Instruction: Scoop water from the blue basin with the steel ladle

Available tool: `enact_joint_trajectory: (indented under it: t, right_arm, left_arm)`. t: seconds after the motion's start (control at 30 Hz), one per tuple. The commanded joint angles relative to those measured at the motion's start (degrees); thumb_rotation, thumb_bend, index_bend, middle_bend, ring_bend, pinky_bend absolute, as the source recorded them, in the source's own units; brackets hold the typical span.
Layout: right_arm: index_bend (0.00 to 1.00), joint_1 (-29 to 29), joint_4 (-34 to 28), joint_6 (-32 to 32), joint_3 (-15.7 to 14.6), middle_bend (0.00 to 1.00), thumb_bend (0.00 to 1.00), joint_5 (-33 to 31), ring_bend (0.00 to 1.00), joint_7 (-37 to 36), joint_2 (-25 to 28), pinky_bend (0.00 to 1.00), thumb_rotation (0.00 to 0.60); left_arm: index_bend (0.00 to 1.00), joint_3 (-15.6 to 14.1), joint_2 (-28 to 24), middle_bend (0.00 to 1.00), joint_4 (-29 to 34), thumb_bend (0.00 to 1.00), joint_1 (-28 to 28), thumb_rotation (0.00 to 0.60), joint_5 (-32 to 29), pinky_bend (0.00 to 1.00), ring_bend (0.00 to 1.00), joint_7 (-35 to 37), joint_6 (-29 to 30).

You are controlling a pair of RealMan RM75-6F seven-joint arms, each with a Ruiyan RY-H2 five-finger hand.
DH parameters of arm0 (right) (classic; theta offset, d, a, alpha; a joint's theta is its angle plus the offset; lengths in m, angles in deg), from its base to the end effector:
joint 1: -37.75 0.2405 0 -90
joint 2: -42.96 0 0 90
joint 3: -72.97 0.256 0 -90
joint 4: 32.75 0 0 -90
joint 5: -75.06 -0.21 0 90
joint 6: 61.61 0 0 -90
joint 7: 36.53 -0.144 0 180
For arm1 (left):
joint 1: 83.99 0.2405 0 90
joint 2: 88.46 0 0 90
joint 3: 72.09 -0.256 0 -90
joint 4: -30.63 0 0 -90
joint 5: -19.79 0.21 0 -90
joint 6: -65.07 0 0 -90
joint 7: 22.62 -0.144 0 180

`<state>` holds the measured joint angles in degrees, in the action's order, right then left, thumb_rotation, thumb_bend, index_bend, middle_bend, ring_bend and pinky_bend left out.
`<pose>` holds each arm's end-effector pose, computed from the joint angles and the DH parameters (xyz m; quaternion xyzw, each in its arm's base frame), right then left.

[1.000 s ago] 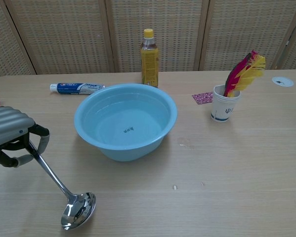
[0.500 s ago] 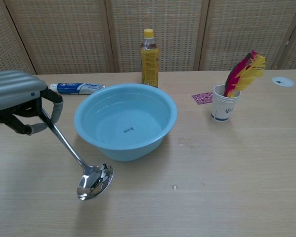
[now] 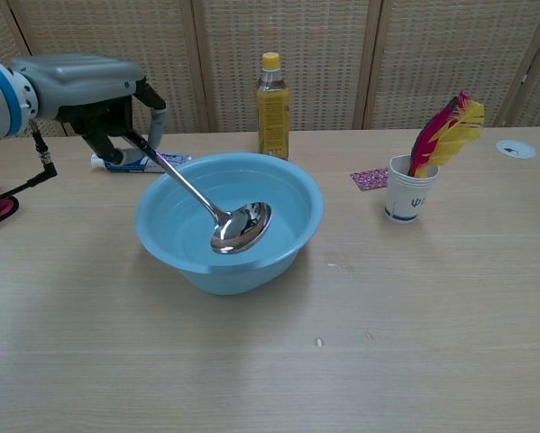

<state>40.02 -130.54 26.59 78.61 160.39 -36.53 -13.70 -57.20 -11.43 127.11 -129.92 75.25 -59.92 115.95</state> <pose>-0.3019 -0.1759 0.2054 0.5710 -0.3600 0.3975 0.6216 -0.1152 0.3600 0.0392 -0.7845 -0.2866 -0.3193 0.4478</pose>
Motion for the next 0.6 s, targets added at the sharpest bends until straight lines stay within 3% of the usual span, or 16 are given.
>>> enact_joint_trajectory:
  t: [0.03, 0.37, 0.6]
  right_arm:
    - [0.00, 0.05, 0.03, -0.13, 0.01, 0.00, 0.00, -0.10, 0.00, -0.05, -0.02, 0.00, 0.600]
    - [0.00, 0.21, 0.40, -0.81, 0.42, 0.00, 0.00, -1.45, 0.00, -1.10, 0.04, 0.00, 0.600]
    - [0.00, 0.44, 0.80, -1.53, 0.76, 0.00, 0.00, -2.49, 0.00, -1.91, 0.16, 0.00, 0.600]
  left_arm:
    - [0.71, 1.08, 2.82, 0.97, -4.49, 0.57, -4.49, 0.600, -7.12, 1.00, 0.92, -4.16, -1.26]
    - [0.71, -2.40, 7.68, 0.97, -16.15, 0.57, -9.65, 0.600, -16.24, 1.00, 0.92, -8.81, -1.95]
    - [0.71, -3.09, 10.39, 0.97, -20.08, 0.57, -12.36, 0.600, -19.76, 1.00, 0.92, -10.07, -2.84]
